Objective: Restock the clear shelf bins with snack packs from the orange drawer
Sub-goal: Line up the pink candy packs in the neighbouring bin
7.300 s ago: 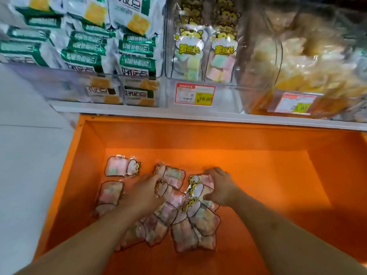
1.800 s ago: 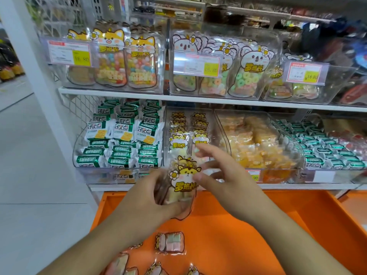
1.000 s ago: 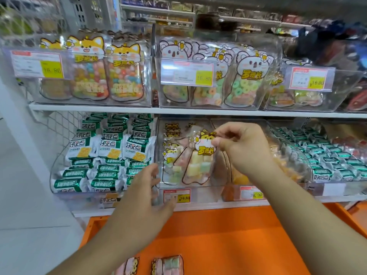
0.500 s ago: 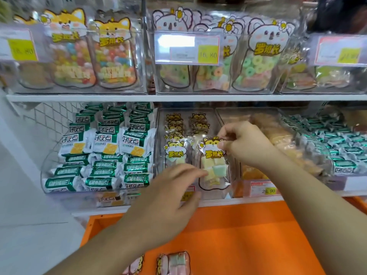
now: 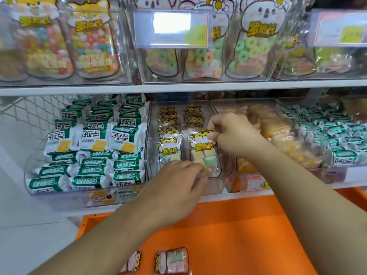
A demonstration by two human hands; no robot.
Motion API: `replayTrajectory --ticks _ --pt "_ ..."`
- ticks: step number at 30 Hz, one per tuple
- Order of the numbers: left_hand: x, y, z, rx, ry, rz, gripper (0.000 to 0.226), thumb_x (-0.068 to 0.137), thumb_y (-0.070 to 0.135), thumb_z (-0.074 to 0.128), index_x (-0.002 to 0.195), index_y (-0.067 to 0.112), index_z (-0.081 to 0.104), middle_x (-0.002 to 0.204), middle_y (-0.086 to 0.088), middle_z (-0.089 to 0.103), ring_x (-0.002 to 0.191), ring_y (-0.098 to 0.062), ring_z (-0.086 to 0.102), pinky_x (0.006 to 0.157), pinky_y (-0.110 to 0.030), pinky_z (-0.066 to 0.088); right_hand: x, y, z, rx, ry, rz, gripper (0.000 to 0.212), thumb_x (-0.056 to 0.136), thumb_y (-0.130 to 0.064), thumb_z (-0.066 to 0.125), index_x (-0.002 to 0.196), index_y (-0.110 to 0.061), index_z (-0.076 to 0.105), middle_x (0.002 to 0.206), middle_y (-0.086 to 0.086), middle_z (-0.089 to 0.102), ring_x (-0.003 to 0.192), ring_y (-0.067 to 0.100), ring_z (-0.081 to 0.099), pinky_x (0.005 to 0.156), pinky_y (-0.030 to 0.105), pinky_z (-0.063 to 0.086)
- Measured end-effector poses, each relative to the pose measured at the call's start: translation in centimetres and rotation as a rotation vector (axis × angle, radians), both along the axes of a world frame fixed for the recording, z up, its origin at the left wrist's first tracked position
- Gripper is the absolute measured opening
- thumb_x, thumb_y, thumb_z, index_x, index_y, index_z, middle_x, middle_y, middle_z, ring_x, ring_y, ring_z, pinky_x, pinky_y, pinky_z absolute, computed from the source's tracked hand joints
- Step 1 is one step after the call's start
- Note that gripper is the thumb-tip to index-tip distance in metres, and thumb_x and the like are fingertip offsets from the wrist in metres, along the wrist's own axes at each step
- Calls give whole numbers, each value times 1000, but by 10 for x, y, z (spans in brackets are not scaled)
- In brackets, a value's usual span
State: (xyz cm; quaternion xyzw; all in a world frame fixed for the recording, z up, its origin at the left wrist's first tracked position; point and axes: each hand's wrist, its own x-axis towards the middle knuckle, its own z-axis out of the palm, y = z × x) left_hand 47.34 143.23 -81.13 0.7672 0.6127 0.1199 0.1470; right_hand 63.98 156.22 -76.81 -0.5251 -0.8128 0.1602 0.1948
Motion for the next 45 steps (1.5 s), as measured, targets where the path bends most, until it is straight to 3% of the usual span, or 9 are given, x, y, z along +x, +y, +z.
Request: replayTrajectory --ticks 4,7,10,13,18,25,28,37,45 --pt "0 14 -8 -78 -15 -21 43 110 53 31 125 27 62 122 6 64 115 -15 56 99 -42 49 -1 -2 -9 55 -120 53 6 99 -25 71 98 -19 70 92 -4 62 105 23 39 95 30 20" --pt "0 28 -12 -131 -17 -27 49 109 56 27 135 30 60 134 2 63 125 -19 58 105 -42 48 -2 2 -20 124 -159 47 7 97 -27 72 104 -25 73 106 -4 60 124 23 39 103 28 14" --pt "2 41 -10 -210 41 -60 55 106 57 21 144 38 55 145 -2 57 136 -25 51 112 -44 43 -3 9 -24 192 -212 51 12 94 -35 75 106 -34 76 123 -13 67 125 25 43 105 36 17" --pt "3 51 -8 -274 112 -89 58 100 57 11 145 53 47 143 -3 53 133 -31 45 112 -49 39 -1 11 -24 223 -228 30 18 93 -43 74 110 -41 77 141 -23 58 126 26 38 109 43 22" --pt "4 64 -13 -302 76 -38 49 109 57 17 137 45 56 125 -2 52 128 -31 44 109 -50 40 4 14 -23 149 -240 19 37 92 -42 76 129 -43 68 151 -18 51 133 29 36 112 42 27" --pt "0 56 -9 -200 -68 -28 46 110 54 33 150 41 50 150 8 52 140 -14 44 113 -30 37 7 10 -21 90 -215 18 60 86 -24 80 141 -39 60 151 -9 51 134 30 37 113 42 35" --pt "-2 55 -10 -206 -33 -45 53 109 57 28 158 41 40 152 10 47 142 -13 41 116 -32 35 8 11 -22 104 -217 35 65 82 -23 80 142 -39 59 154 -8 48 135 30 37 116 41 35" --pt "8 67 -11 -246 52 -30 50 112 51 21 151 39 50 131 2 51 129 -20 48 110 -42 42 10 15 -28 110 -202 44 72 77 -26 79 145 -37 57 155 -10 46 135 29 37 116 41 35" --pt "8 55 -11 -236 19 -20 57 109 60 25 163 41 29 164 5 36 150 -18 34 119 -34 31 16 15 -23 154 -173 36 70 80 -37 84 144 -39 56 146 -14 52 134 27 40 115 42 35"
